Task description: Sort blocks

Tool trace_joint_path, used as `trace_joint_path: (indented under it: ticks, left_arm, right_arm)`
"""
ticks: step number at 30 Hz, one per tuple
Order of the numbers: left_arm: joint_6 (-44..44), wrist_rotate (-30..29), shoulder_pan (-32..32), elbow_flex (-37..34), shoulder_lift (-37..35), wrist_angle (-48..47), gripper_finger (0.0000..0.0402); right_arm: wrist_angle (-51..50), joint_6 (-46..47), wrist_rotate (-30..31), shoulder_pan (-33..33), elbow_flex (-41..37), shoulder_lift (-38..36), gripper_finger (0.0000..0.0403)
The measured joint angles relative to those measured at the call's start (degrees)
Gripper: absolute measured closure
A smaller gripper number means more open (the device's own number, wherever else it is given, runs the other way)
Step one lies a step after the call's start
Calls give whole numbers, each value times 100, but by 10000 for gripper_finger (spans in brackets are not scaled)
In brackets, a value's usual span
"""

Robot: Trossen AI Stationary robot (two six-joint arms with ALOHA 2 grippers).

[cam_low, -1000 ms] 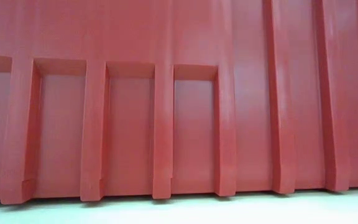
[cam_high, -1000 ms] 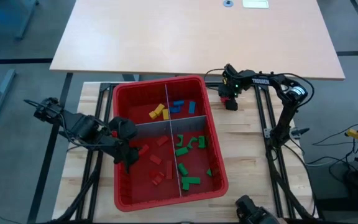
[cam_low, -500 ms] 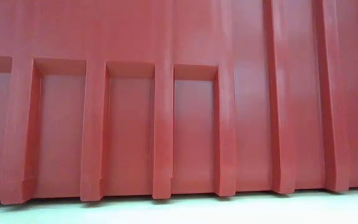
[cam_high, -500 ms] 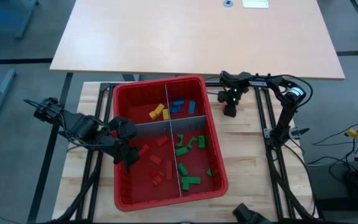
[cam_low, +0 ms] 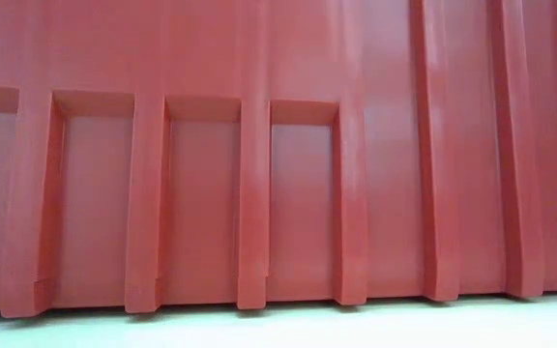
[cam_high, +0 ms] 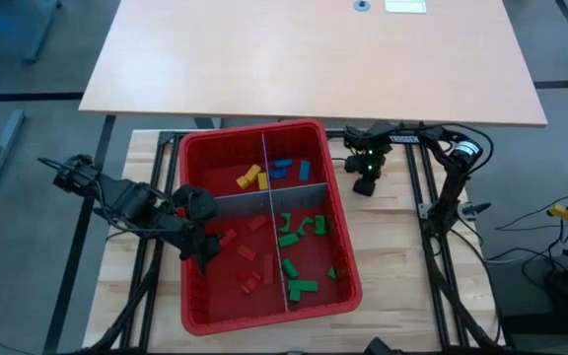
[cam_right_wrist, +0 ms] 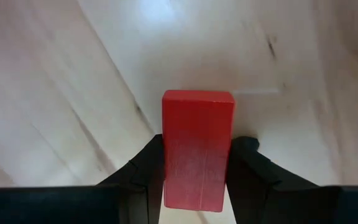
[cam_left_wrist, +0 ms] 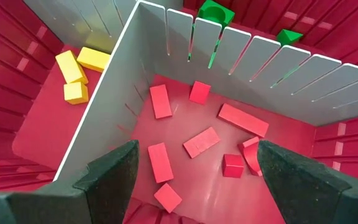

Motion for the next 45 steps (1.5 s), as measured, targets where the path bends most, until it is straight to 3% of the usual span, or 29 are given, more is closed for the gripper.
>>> trace_joint_path:
  ticks: [7,20,29,34,38,41,45]
  left_arm:
    - [18,1,-44,0,0,2,89]
    - [439,-106,-74,0,0,161,89]
    - [1295,-702,-74,0,0,634,89]
    - [1608,-1313,-57,0,-2,1459,89]
    - [2172,-1979,-6,0,-74,2746,89]
    - [2620,-1971,141,0,-157,3649,89]
    - [2868,-1525,366,0,-253,4505,89]
  right_arm:
    - [-74,524,17,38,-9,-431,288]
    - [2,1487,45,25,3,-2093,288]
    - [173,2321,-614,23,11,-3380,288]
    - [810,2983,-1315,35,13,-4018,288]
    - [1767,3858,-1943,62,13,-4457,288]
    - [2651,4471,-2095,199,13,-4710,288]
    - [3822,5103,-2242,508,22,-4860,288]
